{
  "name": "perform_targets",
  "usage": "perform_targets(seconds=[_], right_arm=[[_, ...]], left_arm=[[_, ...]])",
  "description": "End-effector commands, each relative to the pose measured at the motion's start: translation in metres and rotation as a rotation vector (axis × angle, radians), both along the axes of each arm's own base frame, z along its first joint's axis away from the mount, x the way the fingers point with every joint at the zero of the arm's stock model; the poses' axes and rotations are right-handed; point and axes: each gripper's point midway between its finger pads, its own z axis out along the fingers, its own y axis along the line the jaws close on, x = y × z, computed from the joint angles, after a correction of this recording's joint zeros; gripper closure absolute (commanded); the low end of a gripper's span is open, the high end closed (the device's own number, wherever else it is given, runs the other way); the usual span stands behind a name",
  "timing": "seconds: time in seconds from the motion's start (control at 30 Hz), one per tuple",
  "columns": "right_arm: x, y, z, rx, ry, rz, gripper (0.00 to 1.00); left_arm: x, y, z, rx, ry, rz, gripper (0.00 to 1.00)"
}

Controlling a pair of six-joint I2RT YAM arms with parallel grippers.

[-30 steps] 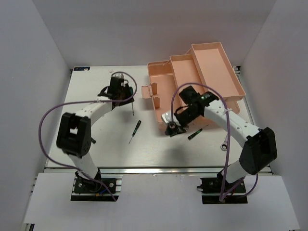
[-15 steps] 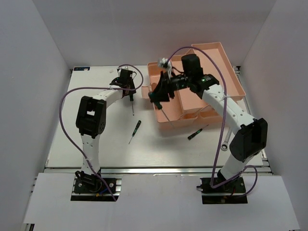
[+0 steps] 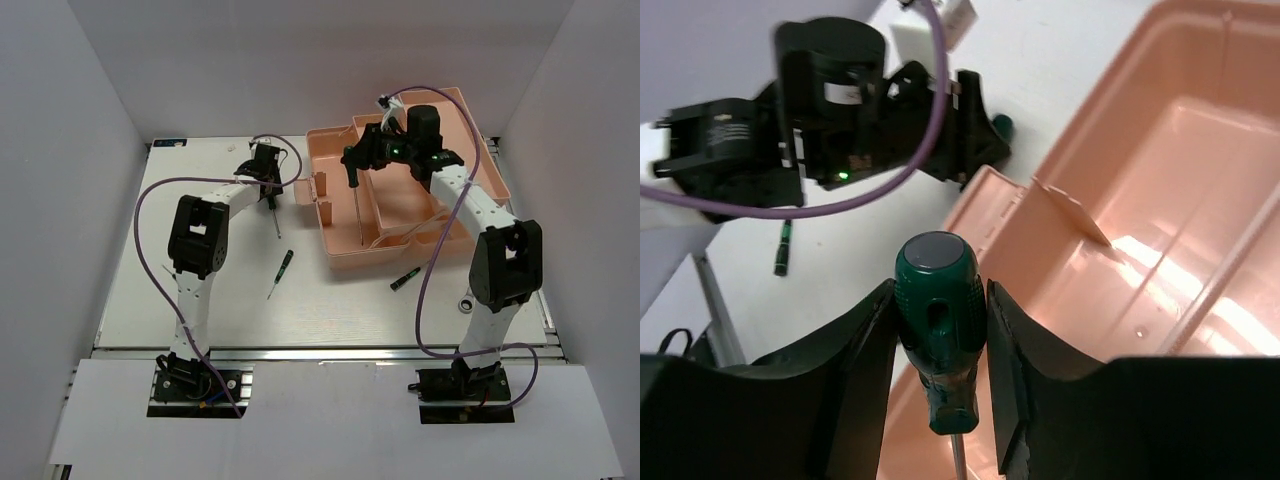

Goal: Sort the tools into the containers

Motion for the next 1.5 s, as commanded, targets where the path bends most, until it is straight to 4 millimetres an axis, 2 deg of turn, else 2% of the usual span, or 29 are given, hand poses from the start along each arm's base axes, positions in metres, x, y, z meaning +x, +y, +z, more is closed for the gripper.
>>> perform_targets(seconds=[0.0,0.07,0.1,0.13,0.17,0.2,0.27,0.33,0.37,0.47,0.63,0.7,0.77,0.83,0.9,0.97,1.0,1.1,1.13,1.2,1.23,1.27,1.3,1.37,1.47], right_arm=[[0.016,0.003,0.007,-0.005,-0.077,-0.065,0.91],[0.013,0.005,0.001,-0.022,-0.073,-0.049,0.68],[0.011,0.005,-0.001,-0.025,-0.073,-0.038,0.53],[0.008,0.004,-0.002,-0.034,-0.080,-0.031,0.49],[0.004,0.004,-0.001,-0.034,-0.085,-0.018,0.46],[0.003,0.003,0.000,-0.038,-0.095,-0.014,0.38],[-0.007,0.001,0.005,-0.047,-0.104,0.008,0.35],[-0.014,-0.001,0.019,-0.040,-0.139,0.027,0.31],[-0.016,-0.002,0.025,-0.041,-0.163,0.035,0.23],[-0.026,-0.006,0.048,-0.031,-0.229,0.059,0.11],[-0.039,-0.022,0.078,-0.002,-0.296,0.071,0.10],[-0.042,-0.029,0.079,0.007,-0.297,0.069,0.11],[-0.047,-0.033,0.089,0.025,-0.325,0.077,0.11],[-0.051,-0.039,0.089,0.031,-0.324,0.076,0.11],[-0.052,-0.045,0.089,0.032,-0.329,0.068,0.11],[-0.053,-0.050,0.089,0.034,-0.327,0.066,0.11],[-0.052,-0.054,0.090,0.032,-0.331,0.058,0.11],[-0.048,-0.069,0.091,0.020,-0.345,0.030,0.11],[-0.048,-0.074,0.090,0.010,-0.342,0.020,0.11],[-0.042,-0.093,0.091,0.001,-0.341,-0.018,0.10],[-0.043,-0.099,0.091,0.005,-0.338,-0.016,0.11],[-0.043,-0.105,0.083,0.007,-0.314,-0.024,0.11],[-0.041,-0.118,0.083,0.009,-0.308,-0.048,0.11],[-0.042,-0.128,0.074,0.022,-0.287,-0.060,0.11],[-0.044,-0.146,0.071,0.005,-0.296,-0.091,0.11]], left_arm=[[0.005,0.003,0.017,0.020,-0.030,0.005,0.49],[-0.002,0.008,0.012,0.034,-0.014,0.015,0.50],[-0.005,0.010,0.011,0.039,-0.013,0.019,0.51],[-0.007,0.012,0.013,0.044,-0.014,0.020,0.52],[-0.015,0.014,0.006,0.052,0.006,0.023,0.52],[-0.017,0.015,0.005,0.055,0.005,0.023,0.53],[-0.021,0.017,0.006,0.056,0.008,0.024,0.53],[-0.026,0.018,0.001,0.059,0.021,0.024,0.54],[-0.027,0.018,-0.001,0.056,0.028,0.021,0.54],[-0.032,0.017,-0.009,0.055,0.063,0.011,0.54],[-0.045,0.016,-0.029,0.051,0.142,-0.016,0.52],[-0.052,0.018,-0.034,0.039,0.163,-0.013,0.47],[-0.060,0.020,-0.041,0.036,0.193,-0.008,0.46],[-0.064,0.020,-0.043,0.028,0.209,-0.012,0.45],[-0.067,0.021,-0.041,0.021,0.214,-0.013,0.46],[-0.071,0.023,-0.040,0.014,0.218,-0.009,0.53],[-0.071,0.024,-0.037,0.011,0.215,-0.005,0.69],[-0.066,0.026,-0.008,-0.020,0.156,0.015,0.86],[-0.063,0.026,0.020,-0.040,0.097,0.016,0.96],[-0.061,0.027,0.047,-0.060,0.026,0.012,1.00],[-0.060,0.026,0.077,-0.078,-0.039,-0.002,1.00],[-0.058,0.025,0.091,-0.092,-0.077,-0.011,1.00],[-0.060,0.023,0.099,-0.109,-0.094,-0.028,1.00],[-0.063,0.022,0.120,-0.125,-0.130,-0.047,1.00],[-0.065,0.013,0.148,-0.179,-0.165,-0.090,1.00]])
